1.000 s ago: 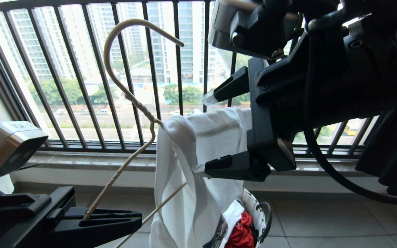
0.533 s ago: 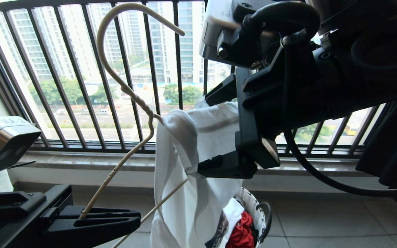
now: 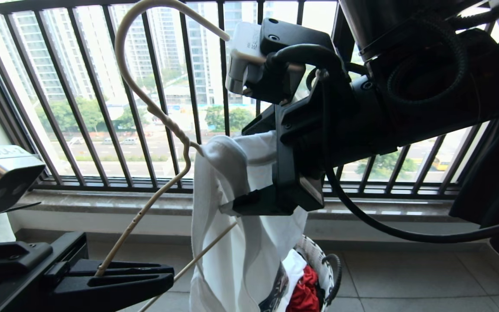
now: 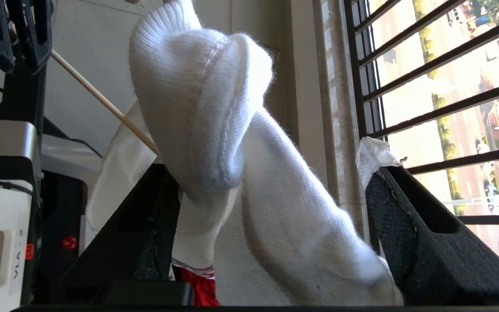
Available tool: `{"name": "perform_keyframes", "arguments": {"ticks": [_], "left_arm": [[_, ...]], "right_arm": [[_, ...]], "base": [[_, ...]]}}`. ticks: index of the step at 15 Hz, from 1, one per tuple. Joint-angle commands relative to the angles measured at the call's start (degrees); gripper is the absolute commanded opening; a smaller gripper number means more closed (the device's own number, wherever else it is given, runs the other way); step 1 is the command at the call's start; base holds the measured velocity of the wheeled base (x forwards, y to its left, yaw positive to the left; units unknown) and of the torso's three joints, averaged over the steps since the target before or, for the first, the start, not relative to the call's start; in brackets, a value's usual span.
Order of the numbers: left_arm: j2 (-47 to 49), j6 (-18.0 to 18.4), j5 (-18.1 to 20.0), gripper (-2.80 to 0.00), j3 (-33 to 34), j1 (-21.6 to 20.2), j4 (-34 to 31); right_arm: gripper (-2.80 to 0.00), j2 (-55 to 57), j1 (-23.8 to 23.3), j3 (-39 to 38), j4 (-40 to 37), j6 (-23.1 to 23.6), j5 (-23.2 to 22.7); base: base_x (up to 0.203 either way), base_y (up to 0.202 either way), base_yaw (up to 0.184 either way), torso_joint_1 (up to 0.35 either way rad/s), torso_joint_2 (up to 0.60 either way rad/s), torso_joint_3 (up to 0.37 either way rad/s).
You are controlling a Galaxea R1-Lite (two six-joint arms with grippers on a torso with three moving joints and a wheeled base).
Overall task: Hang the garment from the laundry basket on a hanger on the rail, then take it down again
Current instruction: Hang the clothes on the clothes rack
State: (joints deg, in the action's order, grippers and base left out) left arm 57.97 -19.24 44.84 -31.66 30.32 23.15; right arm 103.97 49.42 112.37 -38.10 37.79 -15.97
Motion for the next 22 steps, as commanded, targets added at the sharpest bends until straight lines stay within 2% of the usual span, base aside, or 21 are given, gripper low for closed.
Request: {"name": "perform_keyframes", "arguments": {"ticks": [1,15,16,22], "left_arm": [[-0.3,-0.1,0.3,-2.80,-0.1,0.0,0.3],[0.0,0.0,-0.1,-2.80,0.0,-0.1,1.0],[0.0,0.0,-0.1,0.00,0.0,-0.1,0.9],[-1.8,0.0,-1.6,0.00,-2.0,-1.6,1.0]], "right_arm": [[-2.80,0.6,0.1,0.0,-0.2,0.2,-0.1],[-2.80,-2.3,1.5,-0.7,-0.7,0.1,-0.1],[-2.80,-2.3,1.5,-0.8,-0.7,0.1,-0.1],[-2.80,-3.0,1.4,-0.8,-1.2,0.1,0.1]], "base": [[0.000,0.000,0.000,0.000,0.00,0.000],[0.000,0.000,0.000,0.000,0.00,0.000],[0.000,0.000,0.000,0.000,0.00,0.000],[0.000,0.000,0.000,0.000,0.00,0.000]]}}
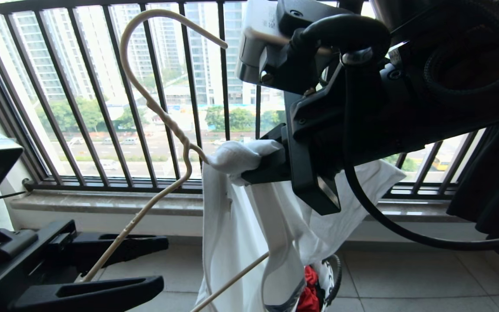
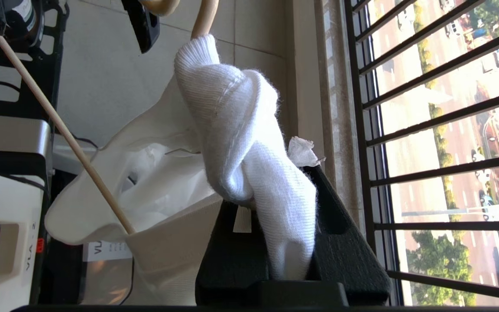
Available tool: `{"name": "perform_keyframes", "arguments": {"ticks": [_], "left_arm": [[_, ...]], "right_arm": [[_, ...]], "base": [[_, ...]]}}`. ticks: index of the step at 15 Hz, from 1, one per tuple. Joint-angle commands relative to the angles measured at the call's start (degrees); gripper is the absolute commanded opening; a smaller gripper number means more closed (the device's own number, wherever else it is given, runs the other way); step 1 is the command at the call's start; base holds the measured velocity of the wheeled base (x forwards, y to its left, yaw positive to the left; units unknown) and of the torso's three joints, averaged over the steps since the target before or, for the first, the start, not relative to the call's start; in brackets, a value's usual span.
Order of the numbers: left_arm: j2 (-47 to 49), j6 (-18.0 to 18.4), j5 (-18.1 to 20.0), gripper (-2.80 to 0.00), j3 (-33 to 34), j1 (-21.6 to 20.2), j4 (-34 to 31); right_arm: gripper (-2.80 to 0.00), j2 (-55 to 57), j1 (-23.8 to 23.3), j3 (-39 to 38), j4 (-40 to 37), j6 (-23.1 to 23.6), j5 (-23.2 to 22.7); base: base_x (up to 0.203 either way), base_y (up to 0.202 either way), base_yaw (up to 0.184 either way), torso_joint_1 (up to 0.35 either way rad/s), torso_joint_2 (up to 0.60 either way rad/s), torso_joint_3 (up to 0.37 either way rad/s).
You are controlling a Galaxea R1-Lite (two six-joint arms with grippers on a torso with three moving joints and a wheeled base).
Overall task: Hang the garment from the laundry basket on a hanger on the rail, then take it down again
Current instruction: Hang the clothes on the clothes rack
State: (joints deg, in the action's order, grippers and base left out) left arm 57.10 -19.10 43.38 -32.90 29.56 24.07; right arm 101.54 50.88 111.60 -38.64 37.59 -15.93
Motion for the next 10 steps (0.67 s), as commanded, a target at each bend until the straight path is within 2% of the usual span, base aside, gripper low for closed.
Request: {"name": "perform_keyframes", "arguments": {"ticks": [1,6,10], "left_arm": [[-1.6,-0.1,-1.0,0.00,-1.5,-1.5,0.1],[-4.9,-0.2,-8.3,0.00,-5.5,-2.1,-0.1],[-6.5,-0.2,-18.5,0.00,-10.1,-2.2,-0.3]], "right_arm": [[-2.80,-0.8,-0.1,-0.1,-1.4,0.3,0.1],[-2.80,-0.2,-3.0,0.2,-0.4,0.2,0.8],[-2.80,-0.4,-3.6,0.4,0.1,0.2,1.4]], "base": [[0.000,0.000,0.000,0.000,0.00,0.000],[0.000,0.000,0.000,0.000,0.00,0.000],[0.000,0.000,0.000,0.000,0.00,0.000]]}}
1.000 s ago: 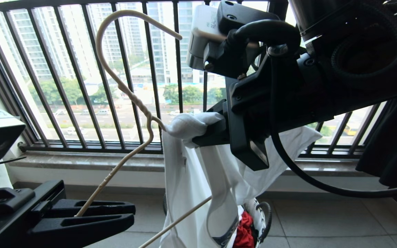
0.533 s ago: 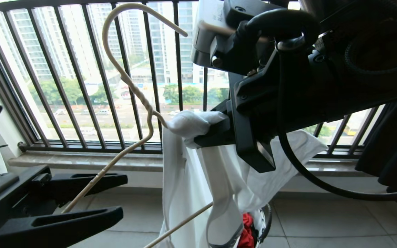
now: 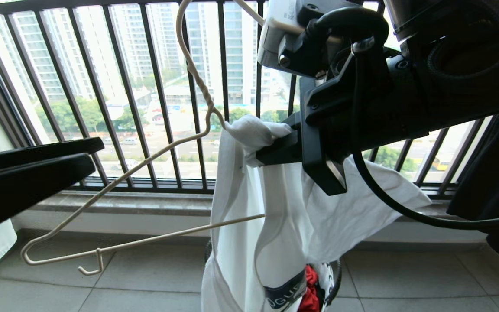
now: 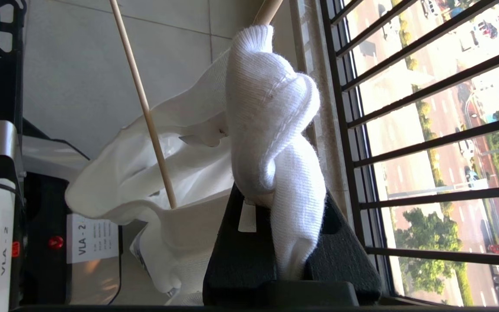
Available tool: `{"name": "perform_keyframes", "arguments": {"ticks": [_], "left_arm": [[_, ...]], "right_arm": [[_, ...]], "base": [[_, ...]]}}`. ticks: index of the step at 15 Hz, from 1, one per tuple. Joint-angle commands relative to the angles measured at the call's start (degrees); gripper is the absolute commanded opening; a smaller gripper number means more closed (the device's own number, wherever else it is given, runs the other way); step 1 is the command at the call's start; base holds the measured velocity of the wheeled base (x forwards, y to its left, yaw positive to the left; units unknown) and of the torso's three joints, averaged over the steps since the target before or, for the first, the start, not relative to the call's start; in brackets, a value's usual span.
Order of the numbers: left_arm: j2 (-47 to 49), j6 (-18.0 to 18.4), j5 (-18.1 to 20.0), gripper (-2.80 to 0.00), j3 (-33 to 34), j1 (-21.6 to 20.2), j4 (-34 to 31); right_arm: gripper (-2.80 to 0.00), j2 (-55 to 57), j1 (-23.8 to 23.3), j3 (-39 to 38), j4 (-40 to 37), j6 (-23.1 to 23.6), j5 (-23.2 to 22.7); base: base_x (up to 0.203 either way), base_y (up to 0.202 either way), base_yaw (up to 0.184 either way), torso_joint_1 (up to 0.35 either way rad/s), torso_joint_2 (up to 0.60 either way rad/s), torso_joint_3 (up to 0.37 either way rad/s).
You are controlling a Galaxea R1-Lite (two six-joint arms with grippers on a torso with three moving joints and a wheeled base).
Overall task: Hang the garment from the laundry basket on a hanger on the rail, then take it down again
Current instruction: Hang the clothes on the clothes rack
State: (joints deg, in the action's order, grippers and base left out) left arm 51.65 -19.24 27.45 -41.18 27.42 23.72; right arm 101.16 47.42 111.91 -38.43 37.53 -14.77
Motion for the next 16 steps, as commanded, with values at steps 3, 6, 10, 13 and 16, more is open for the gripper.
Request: {"name": "perform_keyframes", "arguments": {"ticks": [3,6,10,13,16], "left_arm": [[-2.9,-0.1,-5.9,0.00,-4.7,-0.2,-0.4],[-3.0,-0.1,-7.8,-2.80,-8.1,-1.9,-5.1],[-2.3,-0.3,-8.1,-2.80,-16.1,-2.2,-21.9],[-1.5,-0.4,-7.6,-2.80,-18.3,-1.9,-27.9],[1.5,-0.7,-7.7,-2.80,-20.7,0.1,-34.5]], "right_arm": [[-2.80,0.1,-0.5,0.1,0.7,0.1,2.3],[-2.80,0.7,-2.6,0.1,3.3,-0.1,3.8],[-2.80,1.4,-5.2,0.2,6.4,-3.6,4.8],[-2.80,1.3,-6.3,0.2,8.8,-6.5,5.9],[-2.80,1.4,-6.5,0.2,11.5,-9.3,9.3]], "base": [[0.000,0.000,0.000,0.000,0.00,0.000],[0.000,0.000,0.000,0.000,0.00,0.000],[0.000,0.000,0.000,0.000,0.00,0.000],[0.000,0.000,0.000,0.000,0.00,0.000],[0.000,0.000,0.000,0.000,0.00,0.000]]}}
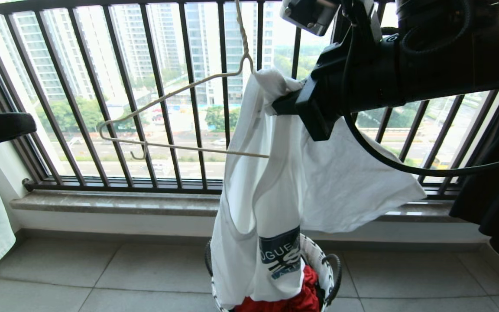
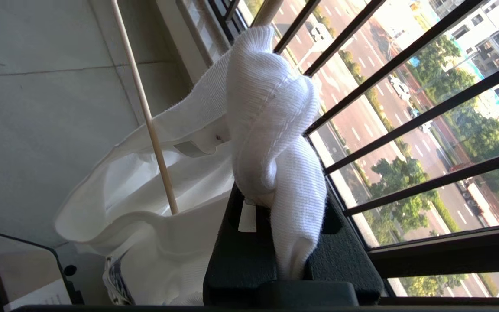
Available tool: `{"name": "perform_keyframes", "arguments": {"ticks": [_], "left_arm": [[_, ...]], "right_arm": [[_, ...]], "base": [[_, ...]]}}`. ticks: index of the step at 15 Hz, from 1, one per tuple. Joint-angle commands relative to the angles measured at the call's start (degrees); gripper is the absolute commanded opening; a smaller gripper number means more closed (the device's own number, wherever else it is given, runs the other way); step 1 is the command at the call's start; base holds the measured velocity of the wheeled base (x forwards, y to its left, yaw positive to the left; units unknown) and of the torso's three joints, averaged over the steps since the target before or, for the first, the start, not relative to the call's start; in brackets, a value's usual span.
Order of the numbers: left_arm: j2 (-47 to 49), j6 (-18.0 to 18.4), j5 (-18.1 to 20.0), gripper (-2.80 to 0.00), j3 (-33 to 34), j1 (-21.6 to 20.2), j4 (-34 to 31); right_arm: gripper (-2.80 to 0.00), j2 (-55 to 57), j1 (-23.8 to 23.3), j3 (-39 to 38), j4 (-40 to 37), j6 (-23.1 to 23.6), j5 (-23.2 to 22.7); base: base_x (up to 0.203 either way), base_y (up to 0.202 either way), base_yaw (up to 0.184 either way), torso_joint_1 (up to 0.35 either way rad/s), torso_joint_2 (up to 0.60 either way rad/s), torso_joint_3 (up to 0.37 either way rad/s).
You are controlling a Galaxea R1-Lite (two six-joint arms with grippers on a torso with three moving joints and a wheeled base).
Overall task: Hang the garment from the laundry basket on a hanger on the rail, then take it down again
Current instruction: Hang the clothes on the clothes rack
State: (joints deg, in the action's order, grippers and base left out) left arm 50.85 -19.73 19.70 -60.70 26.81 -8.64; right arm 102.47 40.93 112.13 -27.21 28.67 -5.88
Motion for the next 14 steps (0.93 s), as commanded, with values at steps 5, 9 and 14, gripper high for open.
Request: {"name": "perform_keyframes", "arguments": {"ticks": [5,9,14], "left_arm": [[12.4,-4.7,0.0,-2.80,-1.1,1.9,-5.1],[19.7,-5.8,-0.1,0.00,5.5,2.2,4.1],[22.8,-7.7,-0.2,0.00,10.6,2.2,15.6]], "right_arm": [[-2.80,0.8,-0.7,0.0,5.8,-6.5,1.8],[-2.80,0.9,0.7,-0.1,5.9,-6.8,3.7],[-2.80,3.6,4.9,-0.1,7.2,-9.0,5.0]], "base": [[0.000,0.000,0.000,0.000,0.00,0.000],[0.000,0.000,0.000,0.000,0.00,0.000],[0.000,0.000,0.000,0.000,0.00,0.000]]}}
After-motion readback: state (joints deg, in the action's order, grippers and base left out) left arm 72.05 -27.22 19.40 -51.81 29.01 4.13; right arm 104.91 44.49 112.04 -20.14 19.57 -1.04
